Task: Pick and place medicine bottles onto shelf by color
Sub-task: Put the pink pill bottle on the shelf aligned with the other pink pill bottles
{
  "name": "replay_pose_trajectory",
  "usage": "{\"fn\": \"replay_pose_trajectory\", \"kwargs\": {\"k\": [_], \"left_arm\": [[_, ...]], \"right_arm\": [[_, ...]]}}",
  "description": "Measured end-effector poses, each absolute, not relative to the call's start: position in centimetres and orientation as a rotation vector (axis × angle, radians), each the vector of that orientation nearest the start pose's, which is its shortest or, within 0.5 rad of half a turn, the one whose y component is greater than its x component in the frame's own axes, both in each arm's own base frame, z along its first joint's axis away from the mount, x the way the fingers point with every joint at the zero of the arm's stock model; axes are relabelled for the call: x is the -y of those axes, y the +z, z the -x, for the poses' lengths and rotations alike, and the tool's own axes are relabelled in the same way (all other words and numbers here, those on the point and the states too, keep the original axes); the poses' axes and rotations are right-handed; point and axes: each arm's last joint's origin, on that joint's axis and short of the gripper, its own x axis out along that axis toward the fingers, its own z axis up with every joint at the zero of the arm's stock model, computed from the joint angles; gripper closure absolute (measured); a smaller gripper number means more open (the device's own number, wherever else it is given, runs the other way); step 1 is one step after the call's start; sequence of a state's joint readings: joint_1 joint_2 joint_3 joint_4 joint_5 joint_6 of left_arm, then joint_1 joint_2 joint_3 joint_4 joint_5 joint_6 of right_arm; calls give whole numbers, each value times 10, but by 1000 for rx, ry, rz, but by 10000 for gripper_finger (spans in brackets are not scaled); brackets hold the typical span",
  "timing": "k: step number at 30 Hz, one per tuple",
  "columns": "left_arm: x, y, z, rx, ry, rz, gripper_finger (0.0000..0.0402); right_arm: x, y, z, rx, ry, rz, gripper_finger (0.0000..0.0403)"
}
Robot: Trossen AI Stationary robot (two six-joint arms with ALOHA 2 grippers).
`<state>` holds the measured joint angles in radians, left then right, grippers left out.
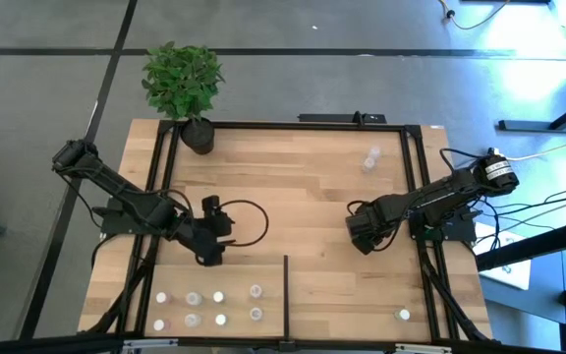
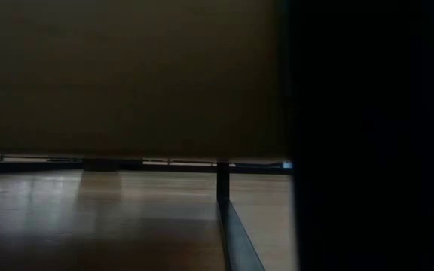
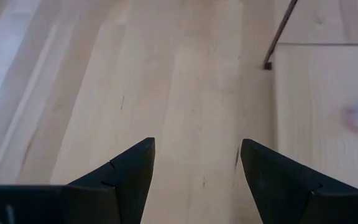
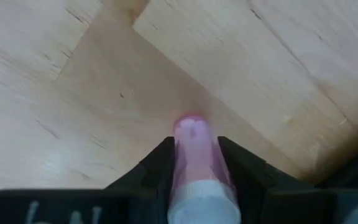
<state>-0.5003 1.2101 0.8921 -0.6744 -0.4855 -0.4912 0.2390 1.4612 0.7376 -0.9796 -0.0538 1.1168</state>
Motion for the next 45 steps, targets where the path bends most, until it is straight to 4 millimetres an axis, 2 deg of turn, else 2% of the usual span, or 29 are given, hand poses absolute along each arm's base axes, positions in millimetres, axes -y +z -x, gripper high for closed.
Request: {"fn": "replay_pose_trajectory", "kwargs": {"k": [5, 10, 17, 20, 25, 32, 36, 40, 45], "left_arm": [[99, 254, -209, -831, 184, -7, 170], [100, 253, -209, -838, 171, 5, 170], [100, 254, -210, -830, 166, 7, 170], [100, 254, -210, -830, 163, 7, 170], [104, 254, -208, -835, 139, 14, 170], [115, 254, -202, -833, 100, 24, 170], [123, 254, -197, -830, 79, 29, 170], [129, 254, -193, -823, 58, 15, 170], [135, 254, -189, -822, 42, 26, 170]], "right_arm": [[-51, 155, -201, -1565, -707, -685, 292], [-53, 172, -216, -1507, -629, -673, 292], [-43, 222, -254, -1331, -514, -645, 292], [-36, 242, -273, -1268, -450, -583, 292], [-19, 260, -315, -1223, -362, -473, 292], [3, 263, -384, -1305, -247, -312, 292], [11, 257, -418, -1339, -196, -236, 292], [14, 249, -444, -1348, -146, -169, 292], [15, 233, -465, -1361, -86, -96, 292]]}}
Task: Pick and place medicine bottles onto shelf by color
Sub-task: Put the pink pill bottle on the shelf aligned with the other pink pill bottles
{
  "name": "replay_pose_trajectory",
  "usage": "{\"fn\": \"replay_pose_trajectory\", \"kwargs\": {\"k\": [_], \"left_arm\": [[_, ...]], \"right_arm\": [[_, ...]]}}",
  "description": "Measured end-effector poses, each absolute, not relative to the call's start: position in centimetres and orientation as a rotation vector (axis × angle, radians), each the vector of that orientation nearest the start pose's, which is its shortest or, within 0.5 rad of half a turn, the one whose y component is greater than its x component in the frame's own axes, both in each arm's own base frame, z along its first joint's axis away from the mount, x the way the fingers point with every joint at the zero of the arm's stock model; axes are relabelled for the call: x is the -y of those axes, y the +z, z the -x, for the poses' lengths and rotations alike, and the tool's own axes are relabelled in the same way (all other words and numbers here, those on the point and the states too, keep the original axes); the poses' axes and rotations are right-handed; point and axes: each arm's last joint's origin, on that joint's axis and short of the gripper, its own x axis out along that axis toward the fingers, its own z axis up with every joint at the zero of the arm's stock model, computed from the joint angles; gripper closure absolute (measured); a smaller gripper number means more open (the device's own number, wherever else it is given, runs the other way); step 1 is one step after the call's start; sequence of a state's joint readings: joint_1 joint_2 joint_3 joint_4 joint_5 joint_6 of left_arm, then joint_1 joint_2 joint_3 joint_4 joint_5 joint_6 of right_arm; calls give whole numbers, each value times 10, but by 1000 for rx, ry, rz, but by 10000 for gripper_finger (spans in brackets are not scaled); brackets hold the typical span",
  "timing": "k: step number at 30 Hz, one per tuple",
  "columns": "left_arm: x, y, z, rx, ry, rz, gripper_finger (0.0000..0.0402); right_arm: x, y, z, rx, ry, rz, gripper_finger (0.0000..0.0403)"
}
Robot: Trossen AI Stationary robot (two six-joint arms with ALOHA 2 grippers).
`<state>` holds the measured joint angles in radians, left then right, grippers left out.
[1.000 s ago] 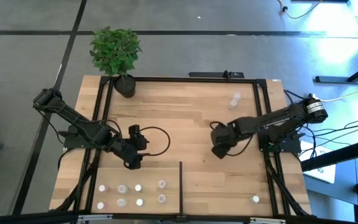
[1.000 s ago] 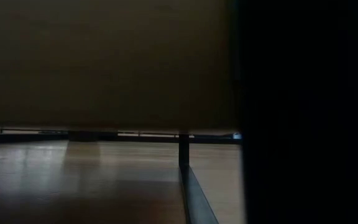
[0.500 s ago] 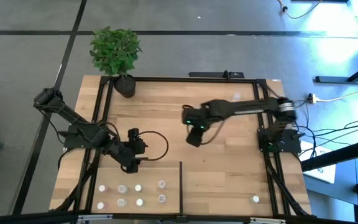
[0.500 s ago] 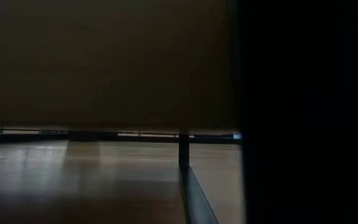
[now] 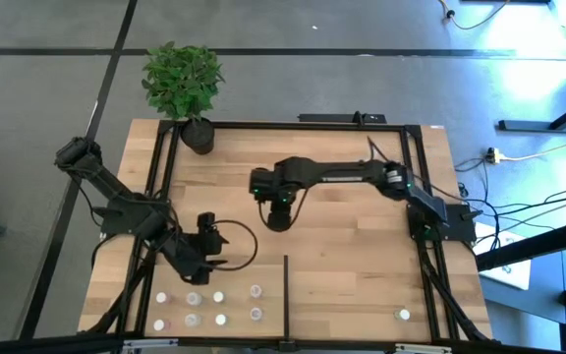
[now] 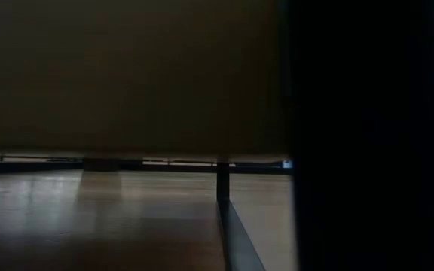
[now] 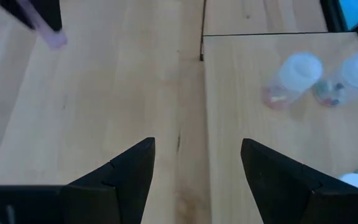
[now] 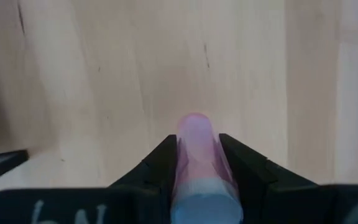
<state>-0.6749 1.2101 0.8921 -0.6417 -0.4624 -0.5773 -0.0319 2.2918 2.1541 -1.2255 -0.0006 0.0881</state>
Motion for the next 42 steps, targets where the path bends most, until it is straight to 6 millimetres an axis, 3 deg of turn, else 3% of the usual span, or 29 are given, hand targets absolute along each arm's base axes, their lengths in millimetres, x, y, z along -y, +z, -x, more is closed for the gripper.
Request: {"fn": "replay_pose_trajectory", "kwargs": {"k": [9, 16, 30, 42], "left_arm": [[140, 255, -185, -806, 55, 54, 170], [143, 255, -184, -803, 43, 48, 170], [143, 255, -183, -803, 40, 33, 170], [143, 255, -183, -803, 40, 33, 170]], "right_arm": [[18, 188, -480, -1441, -88, -6, 292], [19, 170, -481, -1487, -68, -16, 292], [21, 167, -483, -1486, 1, 61, 286], [21, 166, -483, -1482, 1, 61, 211]]}}
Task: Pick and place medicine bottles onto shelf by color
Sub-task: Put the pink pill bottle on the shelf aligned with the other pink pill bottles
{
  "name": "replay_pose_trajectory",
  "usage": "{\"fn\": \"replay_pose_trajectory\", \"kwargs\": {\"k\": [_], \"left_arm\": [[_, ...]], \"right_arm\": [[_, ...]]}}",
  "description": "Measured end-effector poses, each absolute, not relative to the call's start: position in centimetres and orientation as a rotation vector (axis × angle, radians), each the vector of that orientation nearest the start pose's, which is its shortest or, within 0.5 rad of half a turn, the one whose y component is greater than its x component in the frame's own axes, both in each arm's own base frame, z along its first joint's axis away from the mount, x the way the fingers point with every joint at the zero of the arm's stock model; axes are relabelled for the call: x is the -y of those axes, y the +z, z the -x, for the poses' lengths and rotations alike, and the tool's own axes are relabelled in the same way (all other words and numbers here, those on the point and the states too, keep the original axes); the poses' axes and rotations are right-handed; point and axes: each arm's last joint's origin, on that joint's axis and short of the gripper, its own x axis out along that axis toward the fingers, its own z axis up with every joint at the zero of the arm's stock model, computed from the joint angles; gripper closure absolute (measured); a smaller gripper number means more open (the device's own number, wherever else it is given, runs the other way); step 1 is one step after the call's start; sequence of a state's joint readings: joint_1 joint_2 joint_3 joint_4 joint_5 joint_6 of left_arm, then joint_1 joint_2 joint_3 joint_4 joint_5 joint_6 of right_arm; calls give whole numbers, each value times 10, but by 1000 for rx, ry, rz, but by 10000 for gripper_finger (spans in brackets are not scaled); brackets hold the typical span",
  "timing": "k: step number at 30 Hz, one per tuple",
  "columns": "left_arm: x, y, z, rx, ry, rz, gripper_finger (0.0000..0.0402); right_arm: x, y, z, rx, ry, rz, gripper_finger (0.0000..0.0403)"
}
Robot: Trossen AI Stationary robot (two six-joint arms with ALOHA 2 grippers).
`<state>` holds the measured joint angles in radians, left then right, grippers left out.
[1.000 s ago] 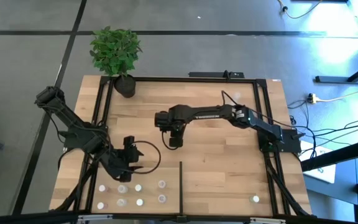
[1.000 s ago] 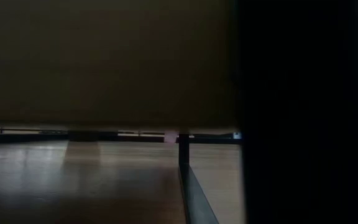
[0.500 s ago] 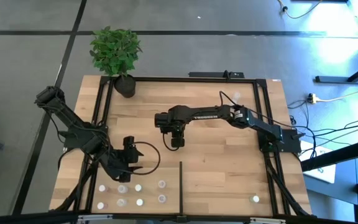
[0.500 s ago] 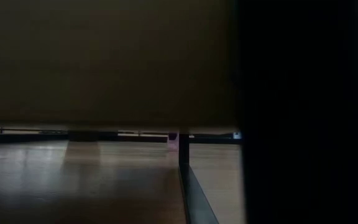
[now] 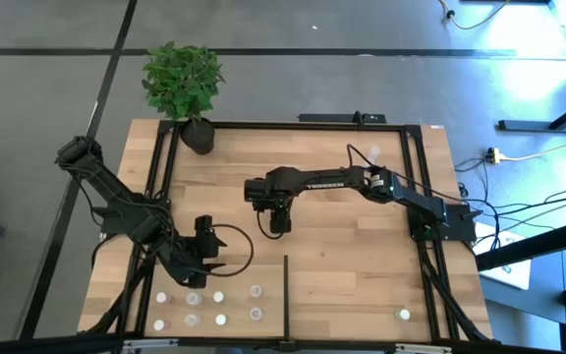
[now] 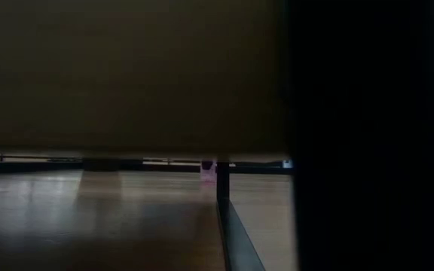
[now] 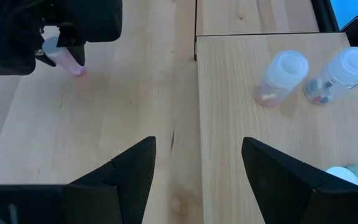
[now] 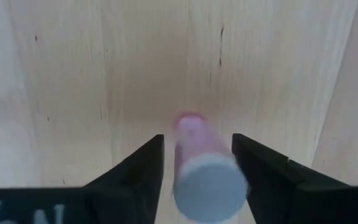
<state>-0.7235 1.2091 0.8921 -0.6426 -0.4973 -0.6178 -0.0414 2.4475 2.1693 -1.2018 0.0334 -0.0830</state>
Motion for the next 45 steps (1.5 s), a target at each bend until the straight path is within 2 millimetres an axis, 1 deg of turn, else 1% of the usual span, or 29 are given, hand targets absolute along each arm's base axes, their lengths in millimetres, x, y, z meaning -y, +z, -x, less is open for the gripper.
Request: {"fn": "replay_pose_trajectory", "kwargs": {"k": [4, 10, 17, 21, 24, 29, 32, 34, 36, 41, 45], "left_arm": [[143, 255, -183, -803, 40, 33, 170], [143, 255, -183, -803, 40, 33, 170], [143, 255, -183, -803, 40, 33, 170], [143, 255, -183, -798, 44, 23, 170], [141, 255, -184, -776, 63, -33, 170], [135, 255, -188, -775, 100, -34, 170], [129, 256, -193, -774, 110, -66, 170], [122, 257, -198, -756, 130, -103, 170], [116, 259, -206, -717, 149, -133, 170], [96, 255, -224, -678, 97, -195, 170], [73, 242, -237, -648, 34, -184, 170]], "right_arm": [[21, 167, -484, -1477, -1, 64, 192], [21, 168, -482, -1491, -34, 26, 192], [21, 192, -482, -1489, -58, -4, 193], [15, 213, -481, -1478, -51, 3, 193], [8, 229, -474, -1455, -68, 8, 193], [-6, 272, -458, -1365, -199, 125, 193], [-15, 296, -446, -1317, -263, 176, 193], [-22, 314, -436, -1278, -281, 189, 193], [-28, 328, -428, -1244, -295, 195, 193], [-43, 350, -411, -1185, -334, 236, 193], [-54, 366, -398, -1151, -325, 262, 193]]}}
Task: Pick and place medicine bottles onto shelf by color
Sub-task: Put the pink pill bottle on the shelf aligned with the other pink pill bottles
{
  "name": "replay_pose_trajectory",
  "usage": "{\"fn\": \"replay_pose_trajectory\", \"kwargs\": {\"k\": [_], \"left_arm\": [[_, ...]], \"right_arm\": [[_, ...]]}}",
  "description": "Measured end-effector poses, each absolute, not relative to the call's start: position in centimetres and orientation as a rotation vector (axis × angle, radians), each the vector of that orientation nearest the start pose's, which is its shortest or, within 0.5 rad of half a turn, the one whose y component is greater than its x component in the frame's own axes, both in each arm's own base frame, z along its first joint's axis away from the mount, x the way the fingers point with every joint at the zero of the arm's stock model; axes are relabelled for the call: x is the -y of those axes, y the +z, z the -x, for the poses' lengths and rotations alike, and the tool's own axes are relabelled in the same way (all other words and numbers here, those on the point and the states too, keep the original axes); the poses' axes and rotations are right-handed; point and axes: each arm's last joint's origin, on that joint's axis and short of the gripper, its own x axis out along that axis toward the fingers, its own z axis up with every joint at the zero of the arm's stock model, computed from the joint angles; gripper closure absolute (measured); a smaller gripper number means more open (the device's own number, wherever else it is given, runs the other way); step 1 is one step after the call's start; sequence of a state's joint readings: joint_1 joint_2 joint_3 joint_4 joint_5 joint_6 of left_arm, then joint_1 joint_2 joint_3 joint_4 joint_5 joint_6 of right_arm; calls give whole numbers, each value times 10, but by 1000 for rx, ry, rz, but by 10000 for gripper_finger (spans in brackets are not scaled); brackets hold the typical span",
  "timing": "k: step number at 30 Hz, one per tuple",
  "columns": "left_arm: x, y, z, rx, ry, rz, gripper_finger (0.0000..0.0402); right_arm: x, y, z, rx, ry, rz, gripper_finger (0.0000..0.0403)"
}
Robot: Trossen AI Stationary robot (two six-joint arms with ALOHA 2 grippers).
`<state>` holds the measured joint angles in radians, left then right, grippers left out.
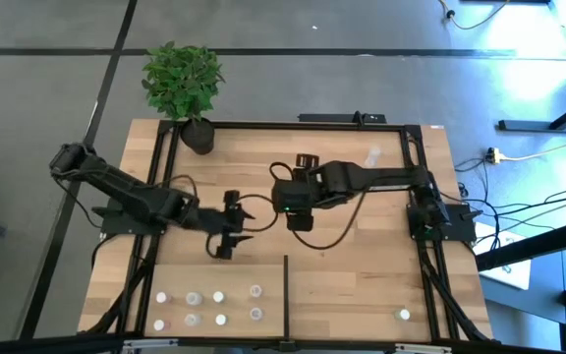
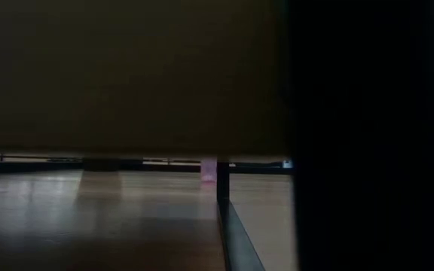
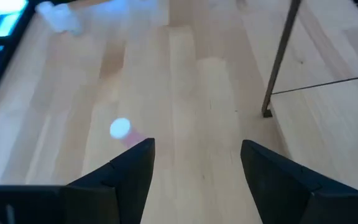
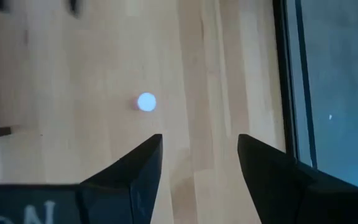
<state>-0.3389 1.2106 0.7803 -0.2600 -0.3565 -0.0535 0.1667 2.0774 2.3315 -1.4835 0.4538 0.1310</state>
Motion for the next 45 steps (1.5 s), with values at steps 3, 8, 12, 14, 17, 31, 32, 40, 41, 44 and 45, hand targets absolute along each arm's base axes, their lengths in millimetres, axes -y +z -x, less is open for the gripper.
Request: {"fn": "replay_pose_trajectory", "kwargs": {"k": [3, 8, 12, 14, 17, 31, 32, 40, 41, 44, 45], "left_arm": [[52, 236, -244, -635, -18, -140, 170], [16, 236, -250, -627, -24, -50, 170], [-6, 239, -253, -595, -49, -38, 170], [-13, 238, -255, -582, -70, -22, 170], [-22, 237, -260, -586, -81, -10, 170], [-29, 203, -283, -732, -66, 79, 170], [-29, 203, -284, -728, -66, 80, 170], [-29, 204, -283, -729, -65, 81, 170], [-29, 204, -283, -730, -65, 81, 170], [-29, 203, -283, -737, -64, 83, 170], [-29, 203, -282, -739, -64, 84, 170]], "right_arm": [[-61, 375, -390, -1127, -307, 263, 193], [-71, 383, -381, -1113, -278, 280, 193], [-76, 386, -376, -1109, -264, 287, 193], [-78, 386, -375, -1120, -261, 294, 193], [-78, 386, -373, -1130, -259, 299, 193], [-79, 388, -377, -1088, -260, 288, 193], [-79, 388, -378, -1079, -257, 288, 193], [-80, 389, -380, -1050, -255, 271, 193], [-80, 390, -381, -1041, -254, 267, 193], [-81, 391, -384, -1008, -254, 255, 193], [-81, 392, -385, -994, -254, 249, 193]]}}
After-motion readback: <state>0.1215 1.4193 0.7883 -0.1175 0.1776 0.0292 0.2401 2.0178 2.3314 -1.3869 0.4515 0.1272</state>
